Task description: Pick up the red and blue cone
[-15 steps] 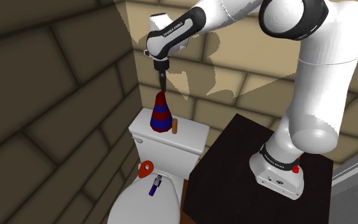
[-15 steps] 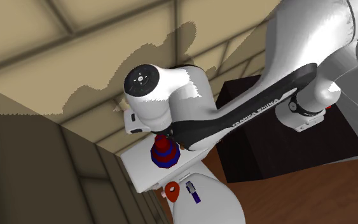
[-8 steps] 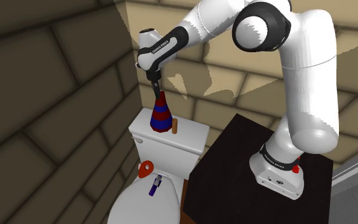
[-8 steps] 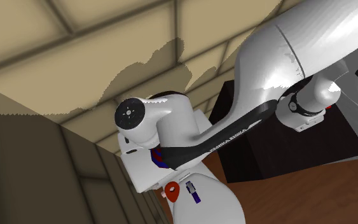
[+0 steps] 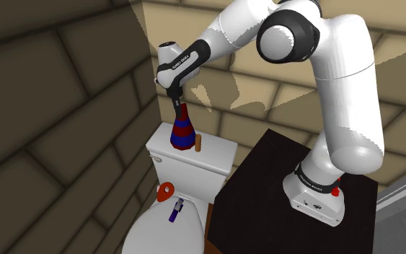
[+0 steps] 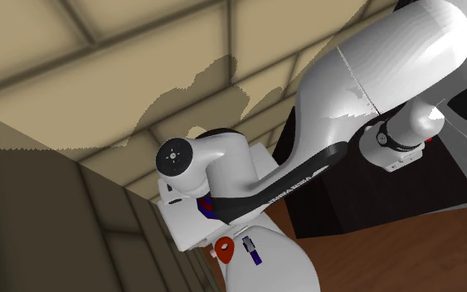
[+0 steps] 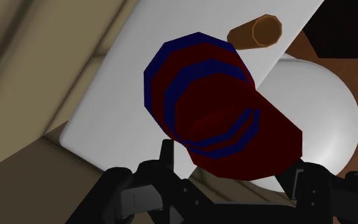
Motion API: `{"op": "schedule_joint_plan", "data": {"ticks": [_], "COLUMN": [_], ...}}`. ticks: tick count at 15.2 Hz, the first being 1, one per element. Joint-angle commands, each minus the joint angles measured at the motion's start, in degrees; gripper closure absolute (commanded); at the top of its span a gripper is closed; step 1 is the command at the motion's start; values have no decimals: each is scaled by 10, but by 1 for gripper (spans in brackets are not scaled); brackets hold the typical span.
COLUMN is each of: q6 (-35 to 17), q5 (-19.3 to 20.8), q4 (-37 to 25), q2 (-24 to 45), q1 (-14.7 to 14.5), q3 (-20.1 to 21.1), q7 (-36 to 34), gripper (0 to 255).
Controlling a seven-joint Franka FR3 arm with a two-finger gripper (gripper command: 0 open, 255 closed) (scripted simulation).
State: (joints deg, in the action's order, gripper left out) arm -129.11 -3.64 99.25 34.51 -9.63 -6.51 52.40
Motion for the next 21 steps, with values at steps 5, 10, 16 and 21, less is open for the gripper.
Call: {"op": "schedule_joint_plan", "data": {"ticks": [5,10,16,21], "q6": [0,5,38,67], "q5": [0,1,4,7], "q4": [-1,-1,-5,-12], "q2": [1,-4,-33,-54], "q1": [0,0,-2,-3], "q3": [0,-1,-3,-5], "q7": [0,0,-2,-3], "gripper": [255,255,255,255]}}
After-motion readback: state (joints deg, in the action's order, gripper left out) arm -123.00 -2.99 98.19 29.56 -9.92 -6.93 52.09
